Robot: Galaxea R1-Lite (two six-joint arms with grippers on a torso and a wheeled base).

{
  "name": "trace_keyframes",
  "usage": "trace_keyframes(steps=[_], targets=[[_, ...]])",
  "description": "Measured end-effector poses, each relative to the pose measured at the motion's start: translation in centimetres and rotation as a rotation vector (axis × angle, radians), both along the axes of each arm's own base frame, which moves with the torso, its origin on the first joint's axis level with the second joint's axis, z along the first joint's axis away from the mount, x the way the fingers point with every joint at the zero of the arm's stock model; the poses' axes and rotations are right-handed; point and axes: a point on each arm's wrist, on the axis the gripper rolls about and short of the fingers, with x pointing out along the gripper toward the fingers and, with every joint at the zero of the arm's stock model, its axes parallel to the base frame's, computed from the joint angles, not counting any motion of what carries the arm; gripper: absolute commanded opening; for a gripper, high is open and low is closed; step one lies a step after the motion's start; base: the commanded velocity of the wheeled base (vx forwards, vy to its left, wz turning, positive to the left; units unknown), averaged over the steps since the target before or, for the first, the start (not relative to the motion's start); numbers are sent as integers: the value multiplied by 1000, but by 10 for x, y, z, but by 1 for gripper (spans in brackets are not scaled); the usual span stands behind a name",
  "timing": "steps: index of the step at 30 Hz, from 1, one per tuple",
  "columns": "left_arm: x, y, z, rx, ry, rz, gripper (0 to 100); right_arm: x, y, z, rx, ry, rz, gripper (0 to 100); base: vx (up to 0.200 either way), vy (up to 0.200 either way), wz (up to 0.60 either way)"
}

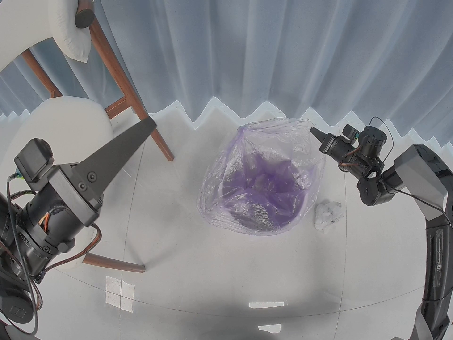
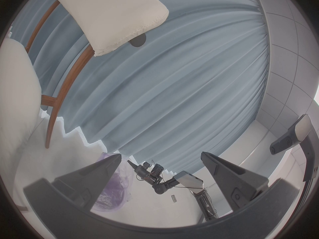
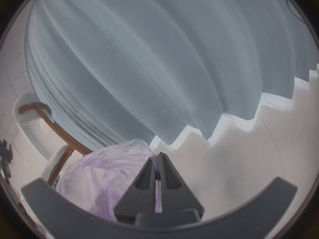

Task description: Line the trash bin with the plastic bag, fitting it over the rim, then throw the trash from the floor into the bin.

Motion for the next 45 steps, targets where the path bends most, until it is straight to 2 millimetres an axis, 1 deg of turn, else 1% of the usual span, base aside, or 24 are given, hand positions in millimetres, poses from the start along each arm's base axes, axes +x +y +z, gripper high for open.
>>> trace_keyframes(steps=[4,8,11,17,21,25,31,32,37,41,45], targets=[[0,0,-1,2,2,-1,100,15,-1,-8,16,47,-29,0,0,0,0],[-1,0,-2,5,6,-4,100,27,0,-22,18,82,-37,0,0,0,0],[-1,-1,-3,7,9,-6,100,32,0,-35,17,105,-39,0,0,0,0],[1,-2,-6,19,18,-4,100,35,2,-61,5,149,-39,0,0,0,0],[2,-3,-8,25,23,-3,100,34,3,-75,-3,174,-37,0,0,0,0],[3,-3,-8,27,25,-4,100,34,4,-84,-23,156,-36,0,0,0,0],[3,-4,-9,28,28,-3,100,32,5,-103,-51,182,-30,0,0,0,0],[3,-4,-9,28,28,-2,100,31,6,-106,-53,187,-24,100,0,0,0],[3,-4,-9,29,30,-3,100,28,8,-107,-43,152,-17,100,0,0,0],[3,-4,-9,29,30,-4,100,24,7,-97,-1,76,-11,100,0,0,0],[3,-4,-9,29,30,-4,100,13,3,-92,36,91,15,100,0,0,0]])
